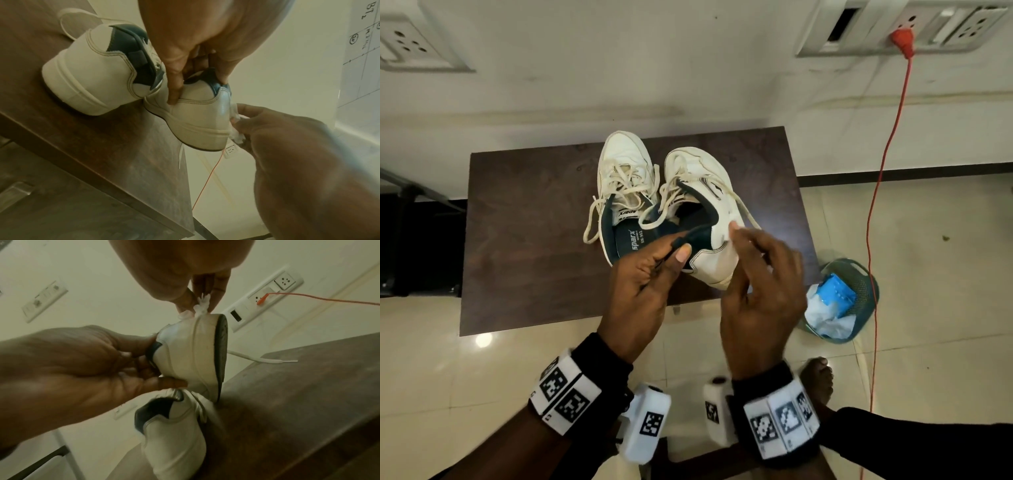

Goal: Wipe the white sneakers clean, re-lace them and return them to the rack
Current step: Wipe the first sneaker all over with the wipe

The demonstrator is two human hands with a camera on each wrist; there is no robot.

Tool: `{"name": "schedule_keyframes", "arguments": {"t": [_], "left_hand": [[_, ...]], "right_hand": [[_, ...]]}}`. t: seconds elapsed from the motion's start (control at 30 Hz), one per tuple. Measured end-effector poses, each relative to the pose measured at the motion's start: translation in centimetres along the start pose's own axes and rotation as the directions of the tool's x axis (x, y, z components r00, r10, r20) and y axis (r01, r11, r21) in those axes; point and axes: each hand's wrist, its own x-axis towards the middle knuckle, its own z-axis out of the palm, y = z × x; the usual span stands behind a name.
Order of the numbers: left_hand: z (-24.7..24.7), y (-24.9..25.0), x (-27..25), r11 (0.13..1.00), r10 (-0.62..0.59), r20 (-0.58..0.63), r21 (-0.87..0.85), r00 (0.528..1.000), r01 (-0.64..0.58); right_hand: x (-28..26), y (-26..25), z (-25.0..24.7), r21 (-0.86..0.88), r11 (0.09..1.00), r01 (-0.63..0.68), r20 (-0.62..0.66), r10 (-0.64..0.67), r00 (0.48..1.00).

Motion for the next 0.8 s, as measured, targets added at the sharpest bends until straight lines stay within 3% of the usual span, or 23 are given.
{"name": "schedule_keyframes", "arguments": {"t": [0.17,0.43,0.57,0.8], "left_hand": [[-0.4,-0.4,0.1,0.995,0.011,0.035,0.095,0.999,-0.014],[-1.0,-0.4,0.5,0.996,0.035,0.022,0.083,0.999,-0.037],[-0.8,0.0,1.0,0.999,0.037,0.01,0.027,0.999,-0.037],[-0.7,1.1,1.5,0.998,0.022,-0.043,-0.063,0.999,-0.024]], "right_hand": [[-4.0,0.3,-1.2,-0.027,0.998,0.049,0.056,-0.048,0.997],[0.7,3.1,0.2,0.049,0.992,-0.114,0.091,0.109,0.99],[-2.2,1.9,-1.4,0.124,0.98,-0.158,0.041,0.154,0.987],[-3.9,0.0,-0.4,0.104,0.994,-0.038,-0.072,0.046,0.996]]}}
